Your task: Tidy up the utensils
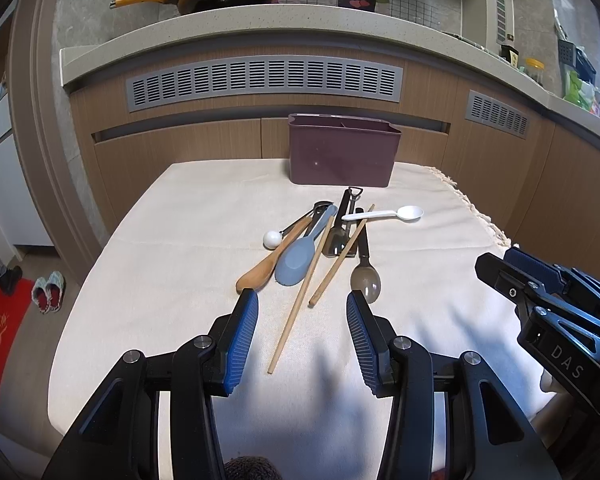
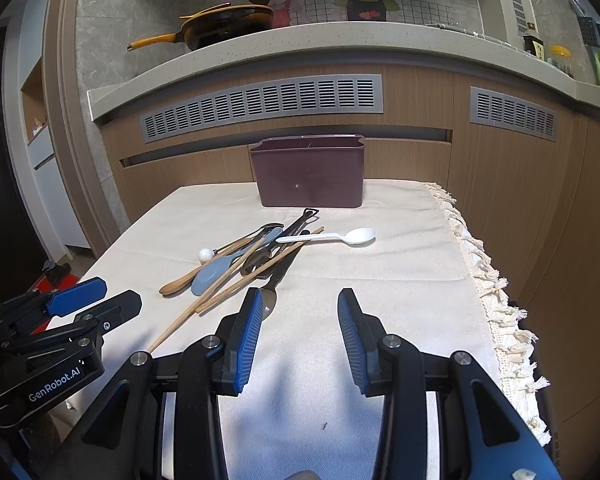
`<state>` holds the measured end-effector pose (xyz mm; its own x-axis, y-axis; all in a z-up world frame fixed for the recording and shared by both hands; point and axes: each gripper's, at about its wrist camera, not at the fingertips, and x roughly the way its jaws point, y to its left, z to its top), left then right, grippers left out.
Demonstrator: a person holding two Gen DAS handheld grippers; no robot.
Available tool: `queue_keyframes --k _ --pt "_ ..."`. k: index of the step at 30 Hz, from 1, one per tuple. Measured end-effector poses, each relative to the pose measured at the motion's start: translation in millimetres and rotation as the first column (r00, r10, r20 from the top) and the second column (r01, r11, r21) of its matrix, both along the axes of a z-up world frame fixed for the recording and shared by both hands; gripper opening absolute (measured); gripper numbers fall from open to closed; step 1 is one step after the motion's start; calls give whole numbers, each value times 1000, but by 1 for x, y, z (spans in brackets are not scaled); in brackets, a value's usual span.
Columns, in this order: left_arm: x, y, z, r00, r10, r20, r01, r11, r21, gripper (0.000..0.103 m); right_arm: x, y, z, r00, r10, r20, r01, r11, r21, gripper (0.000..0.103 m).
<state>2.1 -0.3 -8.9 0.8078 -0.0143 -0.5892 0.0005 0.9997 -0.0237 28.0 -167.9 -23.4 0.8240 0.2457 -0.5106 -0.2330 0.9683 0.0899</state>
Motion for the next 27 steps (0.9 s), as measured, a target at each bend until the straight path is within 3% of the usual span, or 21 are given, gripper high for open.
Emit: queue_keyframes --k 27 --pt "-3 0 -1 1000 1 -10 -1 1000 -14 47 -2 1 4 1000 3 6 -3 1000 -11 37"
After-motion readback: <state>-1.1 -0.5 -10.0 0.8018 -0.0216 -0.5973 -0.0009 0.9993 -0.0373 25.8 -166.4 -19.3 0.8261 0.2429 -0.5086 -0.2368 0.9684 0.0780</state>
